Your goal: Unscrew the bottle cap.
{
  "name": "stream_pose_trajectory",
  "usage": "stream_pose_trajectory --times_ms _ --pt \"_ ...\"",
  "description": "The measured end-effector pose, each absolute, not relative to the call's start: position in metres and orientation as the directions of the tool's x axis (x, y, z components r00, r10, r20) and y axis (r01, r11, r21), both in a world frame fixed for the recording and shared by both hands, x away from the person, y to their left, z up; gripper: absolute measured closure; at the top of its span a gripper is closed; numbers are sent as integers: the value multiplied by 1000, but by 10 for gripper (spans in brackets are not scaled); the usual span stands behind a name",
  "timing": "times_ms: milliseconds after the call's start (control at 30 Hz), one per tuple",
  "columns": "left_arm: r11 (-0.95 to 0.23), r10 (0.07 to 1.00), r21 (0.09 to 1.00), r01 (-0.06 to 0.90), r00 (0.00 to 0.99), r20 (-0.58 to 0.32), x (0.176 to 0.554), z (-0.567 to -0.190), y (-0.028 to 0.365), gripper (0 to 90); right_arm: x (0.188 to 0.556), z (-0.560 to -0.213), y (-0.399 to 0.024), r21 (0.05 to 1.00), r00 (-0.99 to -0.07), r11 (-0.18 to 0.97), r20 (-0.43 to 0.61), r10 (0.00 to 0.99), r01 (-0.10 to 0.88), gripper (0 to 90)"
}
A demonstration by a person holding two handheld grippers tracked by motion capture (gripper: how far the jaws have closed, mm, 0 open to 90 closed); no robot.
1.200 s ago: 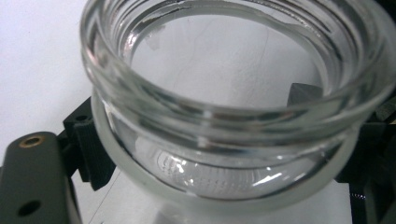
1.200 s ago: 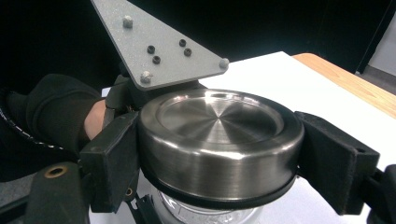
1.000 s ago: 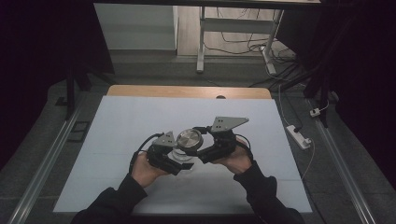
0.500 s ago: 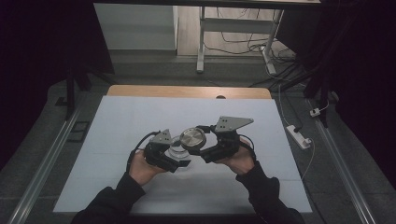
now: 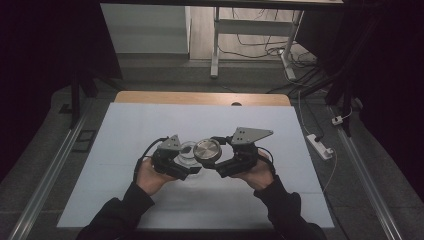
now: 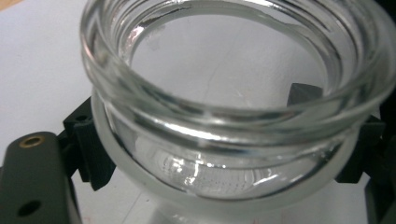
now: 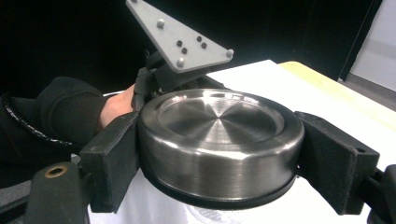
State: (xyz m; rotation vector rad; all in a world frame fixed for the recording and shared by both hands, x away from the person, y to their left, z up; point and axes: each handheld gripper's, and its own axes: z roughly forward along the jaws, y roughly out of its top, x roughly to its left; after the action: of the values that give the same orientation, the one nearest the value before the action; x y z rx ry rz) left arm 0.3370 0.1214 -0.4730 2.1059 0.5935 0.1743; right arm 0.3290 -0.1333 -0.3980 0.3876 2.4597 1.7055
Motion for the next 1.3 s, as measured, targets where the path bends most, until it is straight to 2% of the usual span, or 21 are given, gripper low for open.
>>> stream_pose_trajectory --times_ms 1300 --pt "-444 521 825 350 850 -80 368 -469 124 154 304 -425 -147 930 -951 335 43 305 150 182"
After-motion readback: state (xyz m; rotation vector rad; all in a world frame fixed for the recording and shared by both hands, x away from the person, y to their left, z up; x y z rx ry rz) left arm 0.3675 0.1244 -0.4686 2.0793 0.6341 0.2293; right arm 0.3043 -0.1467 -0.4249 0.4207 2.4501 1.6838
